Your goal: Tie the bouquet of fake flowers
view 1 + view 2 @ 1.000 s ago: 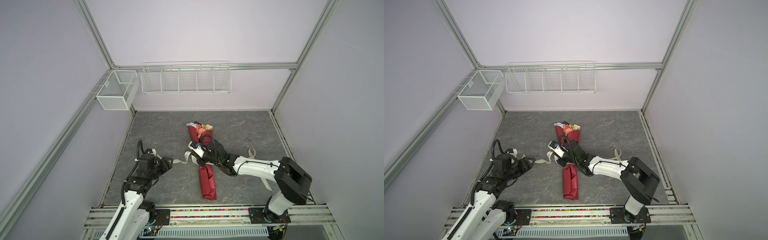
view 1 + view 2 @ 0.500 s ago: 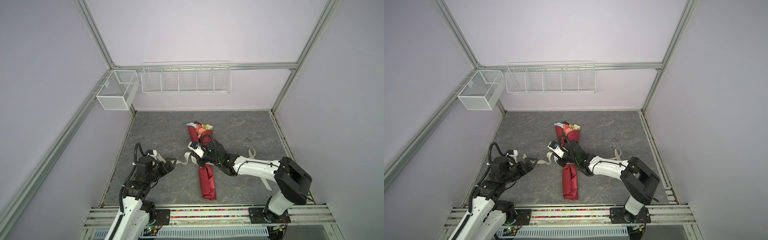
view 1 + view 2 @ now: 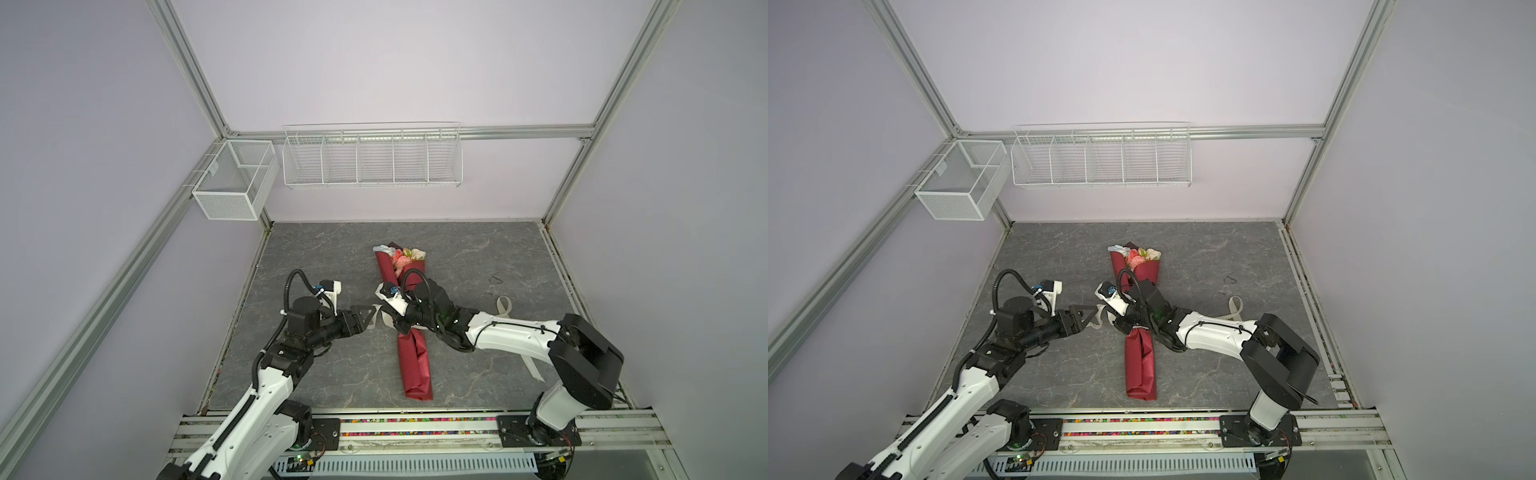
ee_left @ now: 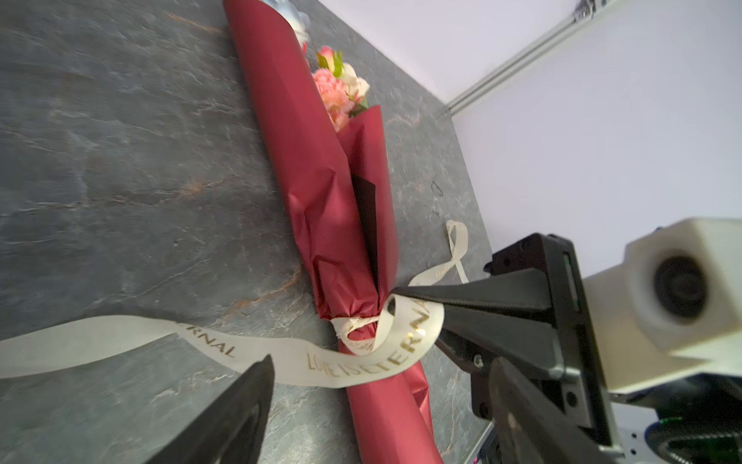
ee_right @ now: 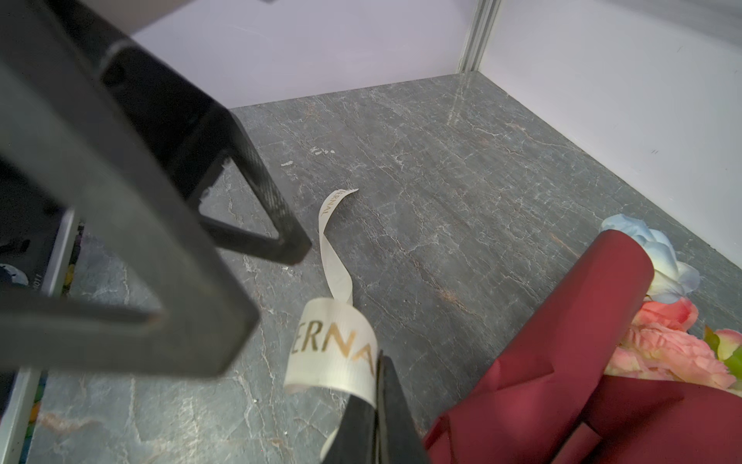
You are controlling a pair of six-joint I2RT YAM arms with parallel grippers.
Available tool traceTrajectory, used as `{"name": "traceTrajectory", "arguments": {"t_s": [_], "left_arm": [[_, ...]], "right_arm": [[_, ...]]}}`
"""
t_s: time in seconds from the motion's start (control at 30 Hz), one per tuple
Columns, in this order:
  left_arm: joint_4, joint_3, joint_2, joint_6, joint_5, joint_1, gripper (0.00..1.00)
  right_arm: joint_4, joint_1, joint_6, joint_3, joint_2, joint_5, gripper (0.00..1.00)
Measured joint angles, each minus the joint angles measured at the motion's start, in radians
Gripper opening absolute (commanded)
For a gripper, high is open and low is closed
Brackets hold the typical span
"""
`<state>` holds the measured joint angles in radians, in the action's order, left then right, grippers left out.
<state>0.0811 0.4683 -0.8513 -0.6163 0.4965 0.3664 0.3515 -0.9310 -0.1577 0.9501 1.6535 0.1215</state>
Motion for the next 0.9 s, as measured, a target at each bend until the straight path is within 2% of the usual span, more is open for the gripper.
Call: {"name": "traceTrajectory", "arguments": {"t_s": [0.13, 0.3, 0.43, 0.7, 0.9], "left_arm": [[-0.053, 0.0, -0.079, 0.034, -0.002, 0.003, 0.85], [-0.117, 0.001, -0.122, 0.067, 0.025, 0.003, 0.75], [-0.146, 0.016, -0.164, 0.104, 0.066, 0.013, 0.65], [-0.135, 0.018, -0.179, 0.166, 0.076, 0.032, 0.43], [-0.112, 0.019, -0.181, 0.181, 0.081, 0.033, 0.22]], "right_arm": [[-0.007, 0.0, 0.0, 0.0, 0.0, 0.001, 0.09], [-0.018, 0.0, 0.0, 0.0, 0.0, 0.003, 0.09], [-0.033, 0.0, 0.0, 0.002, 0.0, 0.004, 0.1], [-0.05, 0.0, 0.0, 0.005, 0.001, 0.006, 0.1], [-0.052, 0.0, 0.001, 0.011, 0.001, 0.003, 0.11]]}}
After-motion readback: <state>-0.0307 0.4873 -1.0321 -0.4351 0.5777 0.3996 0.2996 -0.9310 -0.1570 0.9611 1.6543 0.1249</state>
